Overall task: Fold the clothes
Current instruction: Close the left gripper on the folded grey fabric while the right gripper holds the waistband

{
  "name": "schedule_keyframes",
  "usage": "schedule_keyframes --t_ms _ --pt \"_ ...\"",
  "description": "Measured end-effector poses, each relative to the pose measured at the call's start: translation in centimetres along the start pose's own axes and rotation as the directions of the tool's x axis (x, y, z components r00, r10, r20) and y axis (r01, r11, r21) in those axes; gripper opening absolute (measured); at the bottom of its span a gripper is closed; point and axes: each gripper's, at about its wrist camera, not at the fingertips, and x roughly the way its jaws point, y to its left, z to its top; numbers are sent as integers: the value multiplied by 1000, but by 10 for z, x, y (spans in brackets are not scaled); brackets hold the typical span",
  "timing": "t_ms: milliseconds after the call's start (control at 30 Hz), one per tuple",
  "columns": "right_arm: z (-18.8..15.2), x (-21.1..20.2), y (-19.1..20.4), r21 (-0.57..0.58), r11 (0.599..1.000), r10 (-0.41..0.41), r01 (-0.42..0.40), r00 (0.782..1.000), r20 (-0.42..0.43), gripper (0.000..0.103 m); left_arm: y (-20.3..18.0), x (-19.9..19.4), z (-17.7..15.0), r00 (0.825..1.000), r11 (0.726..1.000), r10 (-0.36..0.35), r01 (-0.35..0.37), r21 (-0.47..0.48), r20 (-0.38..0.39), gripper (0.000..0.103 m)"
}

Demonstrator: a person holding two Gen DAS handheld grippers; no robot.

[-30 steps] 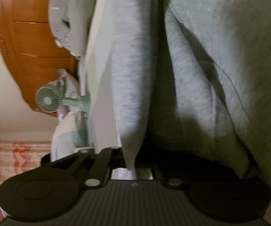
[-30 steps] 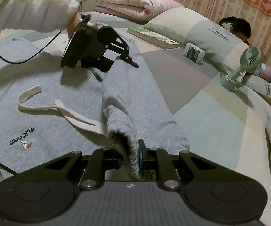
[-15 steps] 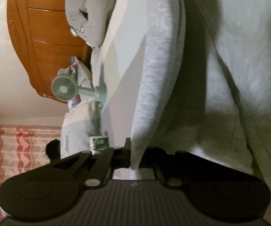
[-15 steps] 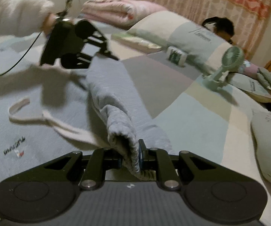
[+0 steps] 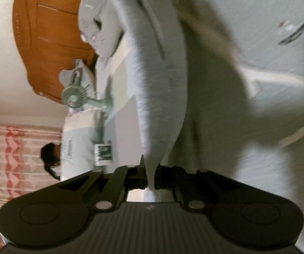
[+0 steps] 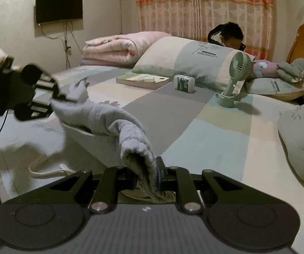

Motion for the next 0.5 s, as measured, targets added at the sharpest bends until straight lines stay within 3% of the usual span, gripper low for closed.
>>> schedule_keyframes --t_ms 500 --pt "-39 -5 -10 10 998 62 -61 993 -104 21 -49 -33 43 985 988 -137 127 93 108 2"
